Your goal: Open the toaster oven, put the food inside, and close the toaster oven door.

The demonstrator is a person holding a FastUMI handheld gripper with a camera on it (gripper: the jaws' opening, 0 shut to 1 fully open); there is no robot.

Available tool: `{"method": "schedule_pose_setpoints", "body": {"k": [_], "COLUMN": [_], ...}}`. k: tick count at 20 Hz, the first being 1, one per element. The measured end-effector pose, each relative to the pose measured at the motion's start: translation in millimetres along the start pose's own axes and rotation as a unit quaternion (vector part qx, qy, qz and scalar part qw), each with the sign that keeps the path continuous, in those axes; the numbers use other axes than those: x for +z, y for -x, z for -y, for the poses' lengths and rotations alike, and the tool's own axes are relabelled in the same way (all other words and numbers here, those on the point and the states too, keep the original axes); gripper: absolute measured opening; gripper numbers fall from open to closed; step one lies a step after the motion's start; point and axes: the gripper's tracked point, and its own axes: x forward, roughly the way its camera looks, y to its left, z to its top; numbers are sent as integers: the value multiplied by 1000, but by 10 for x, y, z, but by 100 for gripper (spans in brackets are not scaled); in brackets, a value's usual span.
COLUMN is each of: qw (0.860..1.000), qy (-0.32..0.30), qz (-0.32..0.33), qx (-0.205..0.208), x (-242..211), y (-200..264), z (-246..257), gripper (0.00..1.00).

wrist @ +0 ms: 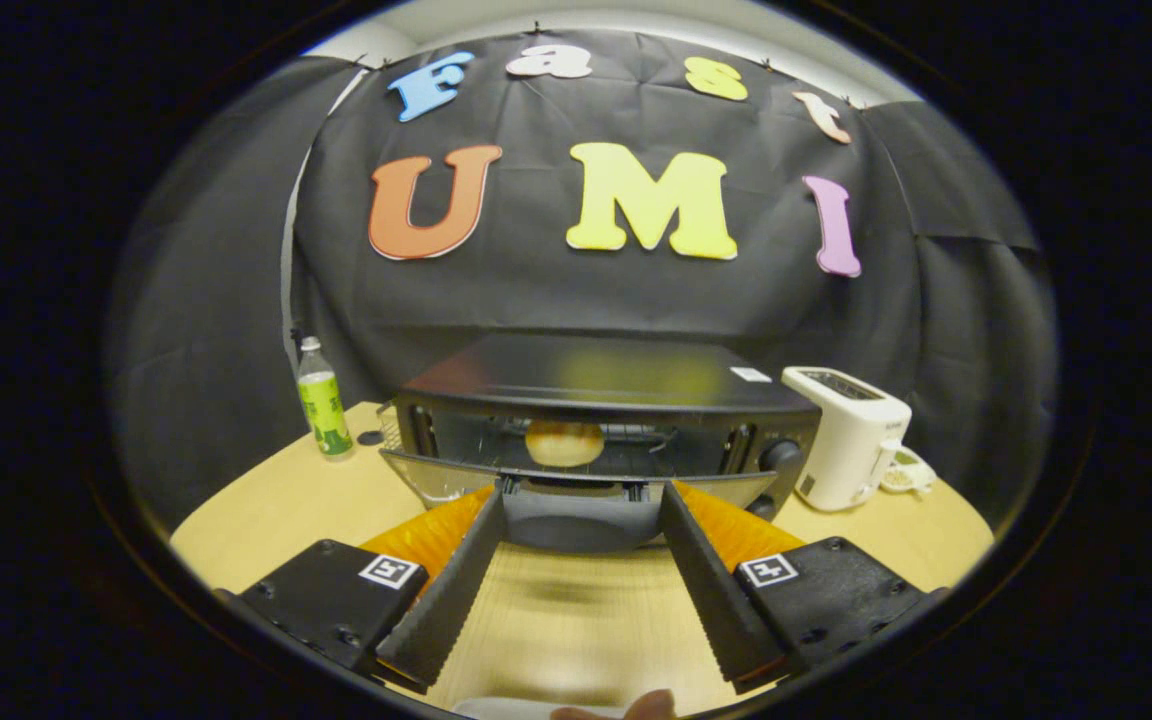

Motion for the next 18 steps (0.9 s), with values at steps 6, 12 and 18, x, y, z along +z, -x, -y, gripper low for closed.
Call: {"method": "schedule_pose_setpoints", "body": {"k": [6, 12, 18], "qw": [999, 997, 995], "qy": [-30, -44, -35], "qz": [20, 56, 92], "qx": [7, 25, 23], "x": [189, 549, 944], "y": [-173, 380, 1358], "z": [-36, -96, 52], "gripper": [100, 100, 100]}}
